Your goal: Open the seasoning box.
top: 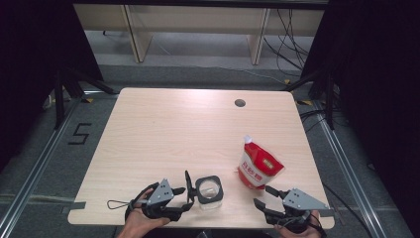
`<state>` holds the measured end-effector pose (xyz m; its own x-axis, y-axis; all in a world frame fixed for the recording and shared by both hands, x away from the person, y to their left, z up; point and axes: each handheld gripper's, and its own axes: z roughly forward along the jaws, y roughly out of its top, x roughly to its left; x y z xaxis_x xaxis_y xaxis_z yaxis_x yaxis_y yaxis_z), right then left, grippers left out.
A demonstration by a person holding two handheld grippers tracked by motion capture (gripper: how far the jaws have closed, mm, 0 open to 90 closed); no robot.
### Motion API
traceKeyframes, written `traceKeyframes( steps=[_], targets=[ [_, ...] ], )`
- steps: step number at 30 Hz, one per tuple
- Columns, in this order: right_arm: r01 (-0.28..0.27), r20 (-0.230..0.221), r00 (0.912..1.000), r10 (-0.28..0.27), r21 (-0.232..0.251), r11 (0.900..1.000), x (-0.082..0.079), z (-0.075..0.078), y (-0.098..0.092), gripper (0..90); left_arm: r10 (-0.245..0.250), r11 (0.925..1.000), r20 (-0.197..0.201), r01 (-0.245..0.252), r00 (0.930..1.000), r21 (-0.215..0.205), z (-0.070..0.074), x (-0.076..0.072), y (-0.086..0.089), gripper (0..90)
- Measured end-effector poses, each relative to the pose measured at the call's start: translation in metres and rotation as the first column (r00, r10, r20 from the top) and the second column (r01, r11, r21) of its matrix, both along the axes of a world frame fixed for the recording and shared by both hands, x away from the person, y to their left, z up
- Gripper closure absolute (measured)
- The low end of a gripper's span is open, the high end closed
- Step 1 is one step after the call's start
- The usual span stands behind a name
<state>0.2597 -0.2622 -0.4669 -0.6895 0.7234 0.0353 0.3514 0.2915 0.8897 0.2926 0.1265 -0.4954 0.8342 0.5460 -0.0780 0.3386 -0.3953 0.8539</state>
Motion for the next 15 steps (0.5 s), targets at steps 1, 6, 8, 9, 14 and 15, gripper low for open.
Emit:
traceKeyframes(
  steps=[1,6,8,9,14,15],
  targets=[
    [0.007,-0.004,1.0,-0.007,0.009,1.0,0.0,-0.002,-0.004,41.7,-0.016,0.9999,0.01,0.016,0.9998,-0.003,0.001,0.0,0.002,37.0],
    [0.034,0.006,0.9994,-0.034,-0.016,0.999,0.0,-0.004,-0.012,40.4,0.012,0.9999,-0.016,-0.012,0.9998,-0.007,0.001,-0.004,0.003,32.3],
    [0.071,-0.03,0.997,-0.071,-0.005,0.997,-0.002,-0.004,-0.012,38.7,0.017,0.9998,-0.021,-0.017,0.9996,-0.005,0.002,-0.004,0.004,30.8],
    [0.069,-0.002,0.9976,-0.069,-0.01,0.998,0.0,-0.005,-0.014,38.1,0.017,0.9998,-0.021,-0.017,0.9996,-0.005,0.002,-0.004,0.004,30.3],
    [0.084,-0.002,0.9965,-0.084,-0.025,0.996,0.003,-0.007,-0.019,35.5,0.033,0.9994,-0.014,-0.033,0.9993,0.005,0.003,-0.002,0.004,27.9],
    [0.097,-0.012,0.9952,-0.097,-0.008,0.995,0.003,-0.008,-0.019,34.5,0.049,0.9988,-0.029,-0.049,0.9984,0.002,0.003,-0.002,0.004,27.2]
  ],
)
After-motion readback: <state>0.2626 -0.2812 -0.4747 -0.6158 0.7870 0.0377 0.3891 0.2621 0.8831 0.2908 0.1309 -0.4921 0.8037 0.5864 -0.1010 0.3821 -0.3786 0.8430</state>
